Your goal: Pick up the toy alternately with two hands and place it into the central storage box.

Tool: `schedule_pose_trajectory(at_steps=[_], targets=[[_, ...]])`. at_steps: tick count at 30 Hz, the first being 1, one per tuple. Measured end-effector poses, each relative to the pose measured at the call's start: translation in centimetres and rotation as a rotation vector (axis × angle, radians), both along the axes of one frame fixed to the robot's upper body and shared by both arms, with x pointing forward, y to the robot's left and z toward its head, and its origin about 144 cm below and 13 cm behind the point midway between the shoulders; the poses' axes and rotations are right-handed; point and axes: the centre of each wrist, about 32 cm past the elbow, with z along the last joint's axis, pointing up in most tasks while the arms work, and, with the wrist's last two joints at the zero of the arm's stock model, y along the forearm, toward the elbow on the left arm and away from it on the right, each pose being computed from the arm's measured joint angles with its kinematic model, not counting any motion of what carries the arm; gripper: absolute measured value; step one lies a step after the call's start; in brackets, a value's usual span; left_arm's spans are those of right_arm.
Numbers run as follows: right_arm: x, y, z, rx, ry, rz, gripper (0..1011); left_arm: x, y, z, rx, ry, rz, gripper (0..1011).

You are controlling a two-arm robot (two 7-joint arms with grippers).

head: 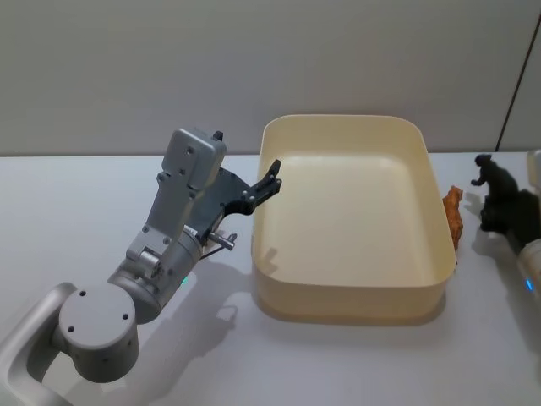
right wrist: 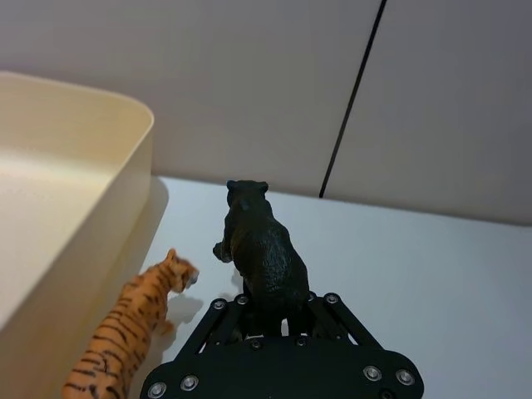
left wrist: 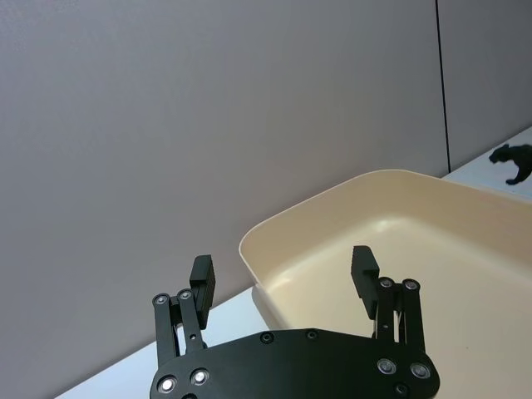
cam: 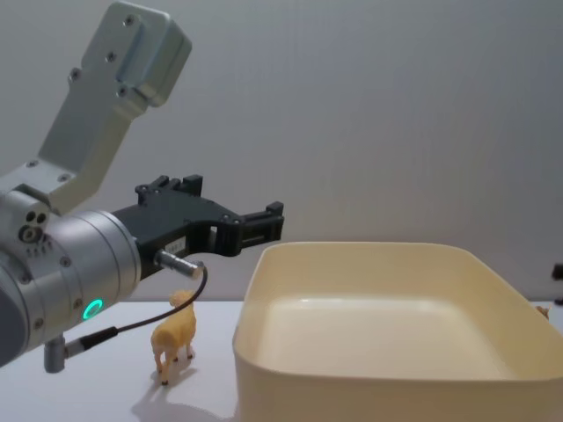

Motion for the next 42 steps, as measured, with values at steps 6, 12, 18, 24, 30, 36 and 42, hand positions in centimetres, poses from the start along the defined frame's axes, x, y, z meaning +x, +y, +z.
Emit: schedule_pose_trajectory(at_steps=[6, 12, 18, 24, 30, 36, 42], targets=[[-0.8, -0.5, 1.6, 0.003, -0.084, -0.027, 163, 0.0, 0.0, 0.0, 0.0, 0.0, 0.0, 1001], [-1.4, -0.7, 3.4, 0.019, -0.146, -0.038, 164, 0.0, 0.0, 0.0, 0.0, 0.0, 0.0, 1000], [-1.6, -0.7, 5.0, 0.039, -0.172, -0.014, 163, 0.0, 0.0, 0.0, 0.0, 0.0, 0.0, 1001], [-1.2, 0.0, 6.2, 0.06, -0.162, 0.051, 164, 0.0, 0.0, 0.0, 0.0, 0.0, 0.0, 1000], [-0.5, 1.1, 6.8, 0.076, -0.14, 0.113, 163, 0.0, 0.0, 0.0, 0.0, 0.0, 0.0, 1001], [0.8, 2.8, 7.1, 0.089, -0.101, 0.196, 163, 0.0, 0.0, 0.0, 0.0, 0.0, 0.0, 1001], [2.5, 5.0, 7.3, 0.097, -0.055, 0.28, 185, 0.0, 0.0, 0.0, 0.0, 0.0, 0.0, 1000]])
